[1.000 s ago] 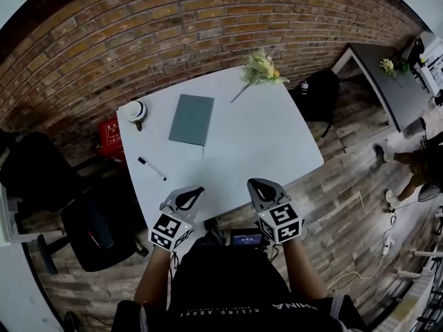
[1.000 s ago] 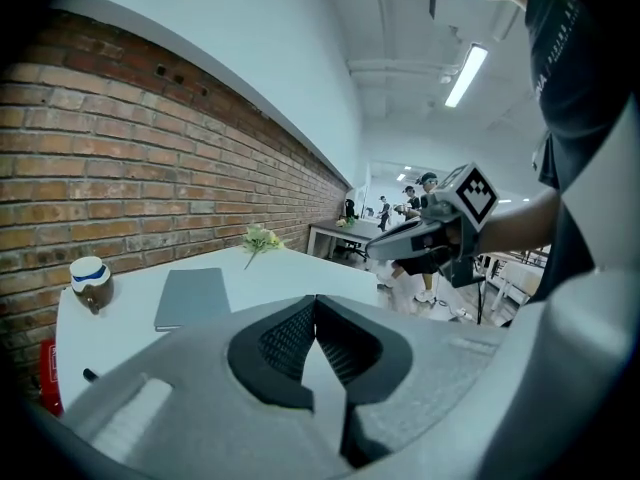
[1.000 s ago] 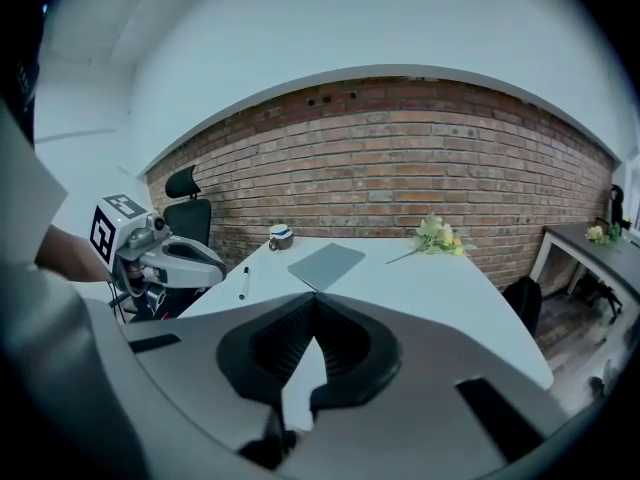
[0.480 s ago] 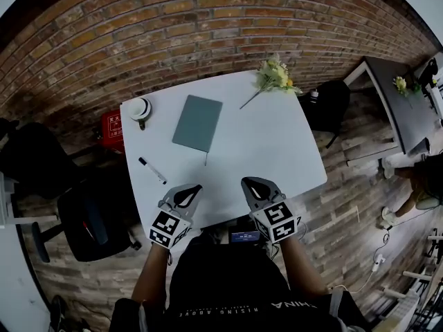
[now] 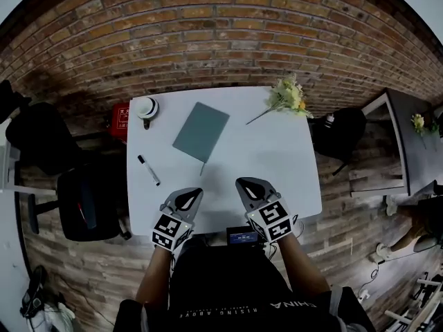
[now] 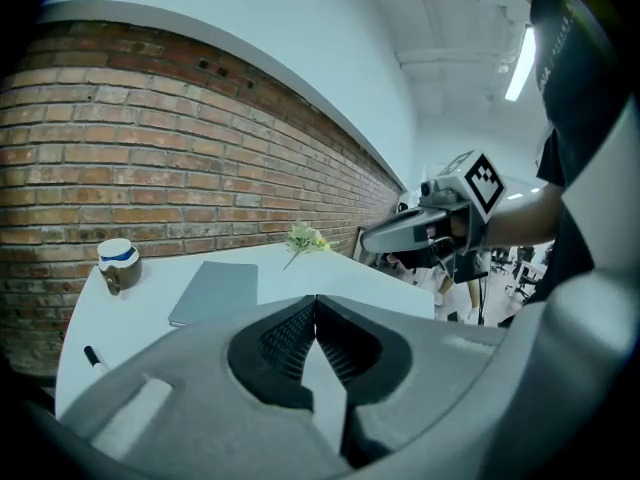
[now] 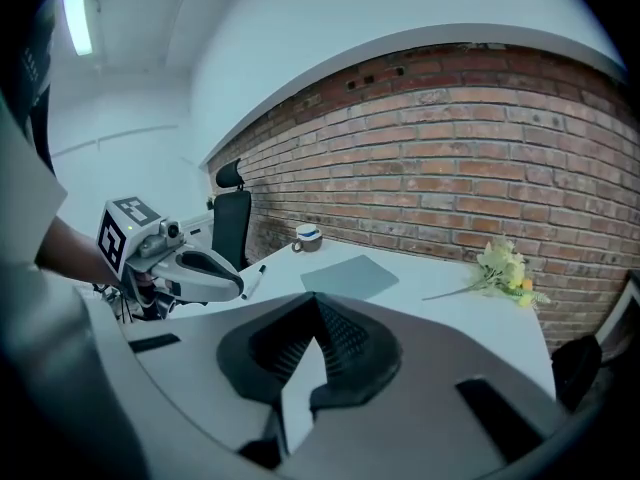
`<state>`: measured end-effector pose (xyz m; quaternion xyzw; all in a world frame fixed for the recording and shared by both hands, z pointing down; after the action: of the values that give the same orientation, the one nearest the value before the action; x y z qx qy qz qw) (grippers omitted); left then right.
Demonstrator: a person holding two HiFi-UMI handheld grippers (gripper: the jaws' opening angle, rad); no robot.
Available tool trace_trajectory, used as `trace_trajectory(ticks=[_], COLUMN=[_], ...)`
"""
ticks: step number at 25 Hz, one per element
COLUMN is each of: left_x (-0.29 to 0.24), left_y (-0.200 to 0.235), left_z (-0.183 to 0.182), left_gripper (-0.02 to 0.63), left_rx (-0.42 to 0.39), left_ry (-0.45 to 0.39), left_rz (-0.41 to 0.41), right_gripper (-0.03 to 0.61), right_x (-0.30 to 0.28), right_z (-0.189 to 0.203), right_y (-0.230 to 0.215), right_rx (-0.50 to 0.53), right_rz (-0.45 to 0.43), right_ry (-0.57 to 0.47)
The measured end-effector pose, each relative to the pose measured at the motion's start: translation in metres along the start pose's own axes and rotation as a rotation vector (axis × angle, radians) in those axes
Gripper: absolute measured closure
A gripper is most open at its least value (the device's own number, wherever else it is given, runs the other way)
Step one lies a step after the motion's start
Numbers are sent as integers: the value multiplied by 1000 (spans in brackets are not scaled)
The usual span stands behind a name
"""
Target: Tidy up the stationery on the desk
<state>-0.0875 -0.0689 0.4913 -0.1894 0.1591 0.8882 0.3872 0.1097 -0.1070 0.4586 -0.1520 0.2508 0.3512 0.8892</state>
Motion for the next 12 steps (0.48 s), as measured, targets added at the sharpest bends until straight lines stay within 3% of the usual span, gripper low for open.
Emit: trace_trajectory(ticks=[12], left_x=[-6], left_y=[-6], left_z=[6], left_gripper=[601], left_rx=[34], left_ry=[11], left_rz=[-56], right_gripper=[569], right_x=[-5], right_z=[-2], right_y=[-32], right_rx=[-18], right_rz=[-14], right_ry=[-26])
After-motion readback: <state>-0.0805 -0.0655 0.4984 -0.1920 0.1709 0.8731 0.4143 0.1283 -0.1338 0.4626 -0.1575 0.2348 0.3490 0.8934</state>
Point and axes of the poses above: the fingertips, and each gripper's own axes: x backward along the fingers, y to its left, z out of its underside, the point moved 8 cm from there along x, backward along the fingers, and after that the axes turned 3 degrees about y, right-handed, at the moved point
